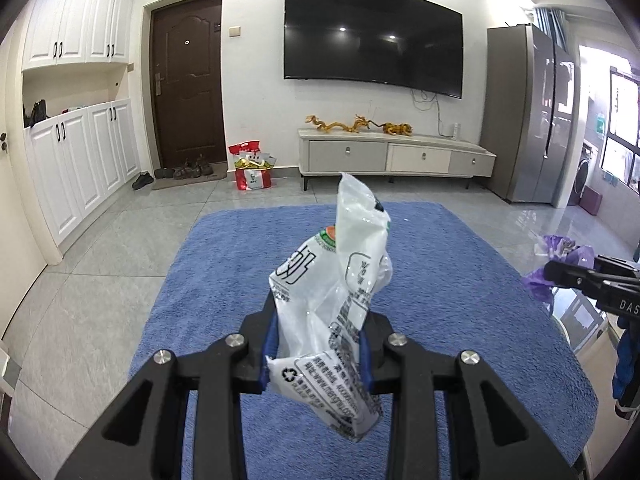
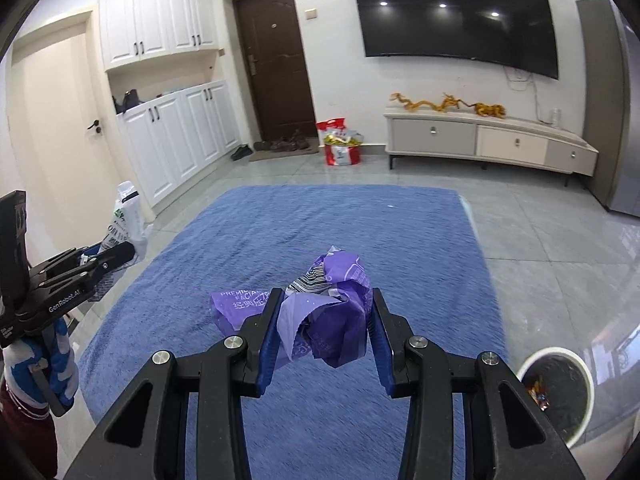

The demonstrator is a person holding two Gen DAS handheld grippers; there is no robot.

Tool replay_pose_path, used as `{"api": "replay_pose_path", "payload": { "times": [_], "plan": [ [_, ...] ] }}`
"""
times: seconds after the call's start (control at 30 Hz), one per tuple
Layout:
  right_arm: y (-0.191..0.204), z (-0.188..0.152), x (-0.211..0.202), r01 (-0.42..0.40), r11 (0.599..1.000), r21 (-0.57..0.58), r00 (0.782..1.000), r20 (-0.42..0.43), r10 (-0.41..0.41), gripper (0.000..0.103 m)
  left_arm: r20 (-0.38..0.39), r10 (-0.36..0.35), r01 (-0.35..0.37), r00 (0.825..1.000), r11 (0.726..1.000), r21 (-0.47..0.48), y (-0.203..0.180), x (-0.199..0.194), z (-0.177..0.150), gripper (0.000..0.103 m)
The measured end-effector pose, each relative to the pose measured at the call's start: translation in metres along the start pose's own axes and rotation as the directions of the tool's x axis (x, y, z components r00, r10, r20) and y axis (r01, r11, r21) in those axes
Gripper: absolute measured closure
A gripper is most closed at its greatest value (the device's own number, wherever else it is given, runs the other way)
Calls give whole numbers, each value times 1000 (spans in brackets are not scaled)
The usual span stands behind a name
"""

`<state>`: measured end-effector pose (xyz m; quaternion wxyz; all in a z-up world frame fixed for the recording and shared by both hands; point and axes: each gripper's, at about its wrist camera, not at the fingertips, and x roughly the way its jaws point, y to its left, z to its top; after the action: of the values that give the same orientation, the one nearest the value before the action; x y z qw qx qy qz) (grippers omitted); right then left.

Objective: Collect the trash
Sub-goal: 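Carry the white wrapper and purple bag over the trash bin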

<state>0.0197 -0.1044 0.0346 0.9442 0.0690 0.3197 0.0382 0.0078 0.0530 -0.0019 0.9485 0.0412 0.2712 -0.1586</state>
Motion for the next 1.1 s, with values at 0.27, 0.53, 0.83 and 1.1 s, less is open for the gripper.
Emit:
{"api": "replay_pose_path", "payload": {
  "times": [0.27,0.53,0.83,1.1],
  "plan": [
    [-32,-15,-25,57,998,38,998,21,-58,63,-28,-12,13,1000,999,44,-25,0,-3,72],
    [-84,-38,-45,107,987,120,993,30,-111,63,-60,-28,35,998,993,116,-71,9,0,72],
    [-157,-72,-60,188,956,225,980,18,-197,63,-128,-61,91,990,967,239,-152,39,6,72],
    [-237,-112,-66,266,897,353,960,-17,-278,63,-234,-162,237,959,910,341,-258,80,7,72]
  ]
}}
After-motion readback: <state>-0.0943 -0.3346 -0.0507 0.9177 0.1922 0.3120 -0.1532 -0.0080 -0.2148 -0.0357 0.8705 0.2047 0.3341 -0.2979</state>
